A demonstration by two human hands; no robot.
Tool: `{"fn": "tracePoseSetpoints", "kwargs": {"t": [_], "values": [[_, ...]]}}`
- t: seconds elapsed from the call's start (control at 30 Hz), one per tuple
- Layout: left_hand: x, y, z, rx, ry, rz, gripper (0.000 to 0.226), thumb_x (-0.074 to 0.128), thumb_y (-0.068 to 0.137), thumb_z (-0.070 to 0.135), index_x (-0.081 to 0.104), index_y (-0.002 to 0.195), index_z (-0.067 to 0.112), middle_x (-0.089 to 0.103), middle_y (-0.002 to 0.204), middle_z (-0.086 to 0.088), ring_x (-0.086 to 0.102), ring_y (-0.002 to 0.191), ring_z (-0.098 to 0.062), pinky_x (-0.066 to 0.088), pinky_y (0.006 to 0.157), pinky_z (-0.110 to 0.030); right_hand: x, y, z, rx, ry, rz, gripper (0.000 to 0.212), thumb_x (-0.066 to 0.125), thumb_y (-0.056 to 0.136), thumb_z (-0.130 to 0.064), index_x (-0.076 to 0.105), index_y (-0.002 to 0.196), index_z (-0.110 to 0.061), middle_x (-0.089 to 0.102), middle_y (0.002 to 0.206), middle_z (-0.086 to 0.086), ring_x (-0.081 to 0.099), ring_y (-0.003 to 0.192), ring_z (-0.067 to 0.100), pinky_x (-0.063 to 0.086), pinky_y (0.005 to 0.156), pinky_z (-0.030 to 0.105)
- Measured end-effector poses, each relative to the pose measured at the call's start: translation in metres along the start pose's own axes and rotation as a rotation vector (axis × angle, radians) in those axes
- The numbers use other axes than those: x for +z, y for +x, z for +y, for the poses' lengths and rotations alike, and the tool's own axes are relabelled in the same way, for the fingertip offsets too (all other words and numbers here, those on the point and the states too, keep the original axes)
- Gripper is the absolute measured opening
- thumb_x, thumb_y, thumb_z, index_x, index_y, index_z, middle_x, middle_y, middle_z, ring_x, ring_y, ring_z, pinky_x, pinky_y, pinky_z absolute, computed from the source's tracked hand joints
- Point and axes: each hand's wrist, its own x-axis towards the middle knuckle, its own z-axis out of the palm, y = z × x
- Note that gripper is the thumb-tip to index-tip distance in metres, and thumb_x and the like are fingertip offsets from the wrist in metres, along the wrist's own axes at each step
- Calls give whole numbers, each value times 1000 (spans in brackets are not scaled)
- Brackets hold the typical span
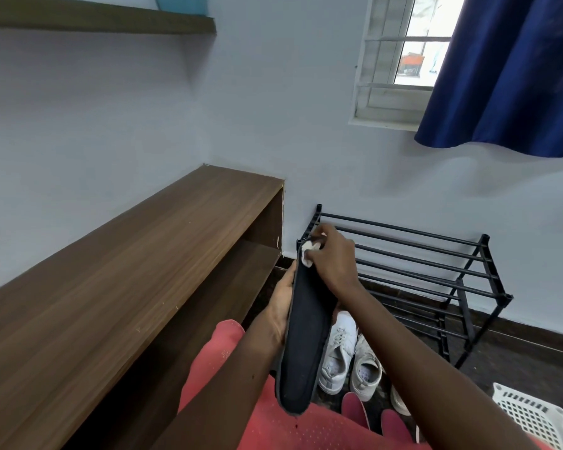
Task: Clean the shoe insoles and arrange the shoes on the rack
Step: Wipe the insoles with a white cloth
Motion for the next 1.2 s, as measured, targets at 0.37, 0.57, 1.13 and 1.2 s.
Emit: {"fn": "tracePoseSetpoints", "kwargs": {"t": [0.37,0.57,1.13,1.2], "values": [[-7,6,18,151,192,302,69,20,103,36,59,58,1,58,55,-8,58,48,-13,48,48,-17,-3,-28,2,-6,6,-417,18,69,72,4,76,86,-3,74,82,12,63,62,11,51,62,11],[-11,14,2,71,25,51,77,24,95,58,76,84,3,72,87,-18,72,77,-23,58,62,-30,-1,-21,10,30,93,-166,16,69,76,-1,75,91,-4,73,82,11,53,48,-5,40,51,5],[2,19,5,105,-132,27,58,36,94,38,75,70,3,70,72,-13,71,64,-18,57,55,-24,6,-17,13,-182,-52,-26,25,57,84,3,72,103,-4,68,105,10,63,94,19,36,78,6],[1,19,2,65,-84,23,61,34,96,46,76,80,6,71,81,-12,71,72,-19,57,65,-25,6,-9,16,-180,-99,29,25,58,86,-1,70,107,-3,66,106,11,61,97,23,41,84,18]]}}
